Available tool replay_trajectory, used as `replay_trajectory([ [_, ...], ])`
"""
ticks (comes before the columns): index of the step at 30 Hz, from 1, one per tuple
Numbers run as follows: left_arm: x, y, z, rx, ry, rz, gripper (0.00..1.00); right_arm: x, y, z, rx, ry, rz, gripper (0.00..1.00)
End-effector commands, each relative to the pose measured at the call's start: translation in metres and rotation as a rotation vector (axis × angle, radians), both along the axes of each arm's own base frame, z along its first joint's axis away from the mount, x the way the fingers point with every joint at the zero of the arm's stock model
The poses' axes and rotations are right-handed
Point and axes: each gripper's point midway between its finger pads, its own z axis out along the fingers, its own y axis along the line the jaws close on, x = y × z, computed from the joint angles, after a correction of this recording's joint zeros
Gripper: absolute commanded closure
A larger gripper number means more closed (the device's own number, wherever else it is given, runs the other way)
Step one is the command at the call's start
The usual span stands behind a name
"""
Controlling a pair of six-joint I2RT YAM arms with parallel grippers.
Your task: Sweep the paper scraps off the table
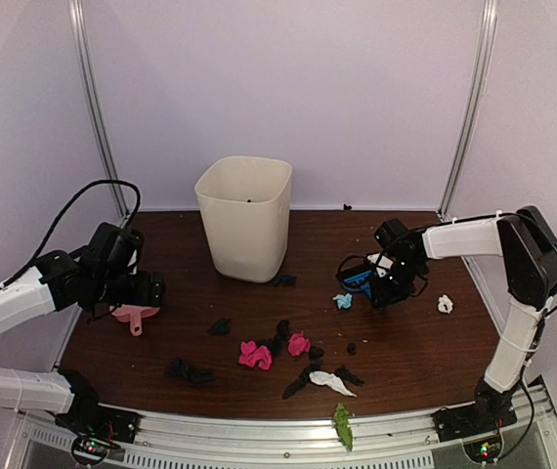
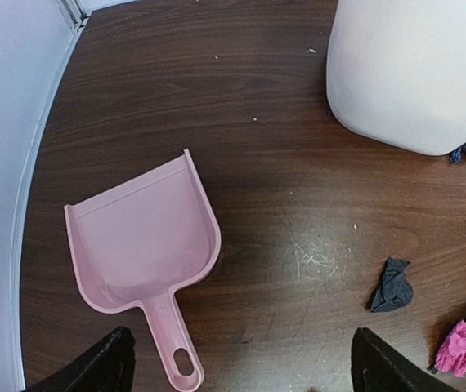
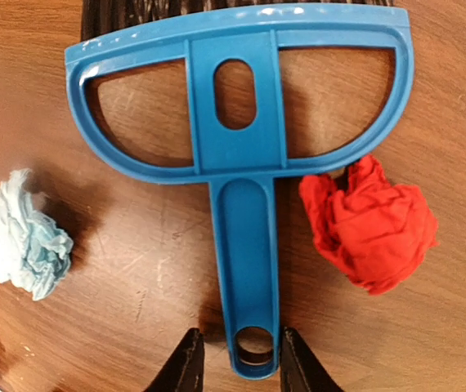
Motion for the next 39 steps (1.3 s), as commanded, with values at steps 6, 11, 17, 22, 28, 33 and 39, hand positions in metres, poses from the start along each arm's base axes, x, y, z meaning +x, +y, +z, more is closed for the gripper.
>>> replay_trajectory([
  [6,0.008,-0.002,0.009,-0.003,-0.04,0.011,0.07,-0.017,-0.002,-0.02,-0.073,0.059,0.025,0.59],
  [11,0.008,-0.002,0.01,-0.006,-0.044,0.013,0.07,-0.007,-0.012,-0.023,-0.156,0.032,0.012,0.64],
  [17,0.007,-0.003,0.01,-0.01,-0.041,0.009,0.07,0.0,-0.012,-0.029,-0.19,0.019,0.011,0.67],
  [22,0.007,-0.003,0.011,-0.01,-0.043,0.008,0.08,0.001,-0.007,-0.035,-0.198,0.018,0.025,0.78],
  [28,0.006,-0.003,0.022,-0.025,-0.052,0.008,0.08,0.013,0.002,-0.021,-0.181,-0.023,0.042,0.93],
  [33,0.004,-0.004,0.033,-0.054,-0.048,0.012,0.08,0.027,0.015,0.009,-0.13,-0.083,0.046,0.97],
  [39,-0.002,-0.011,0.057,-0.14,-0.06,-0.001,0.08,0.035,0.031,0.052,-0.041,-0.147,0.048,0.99],
])
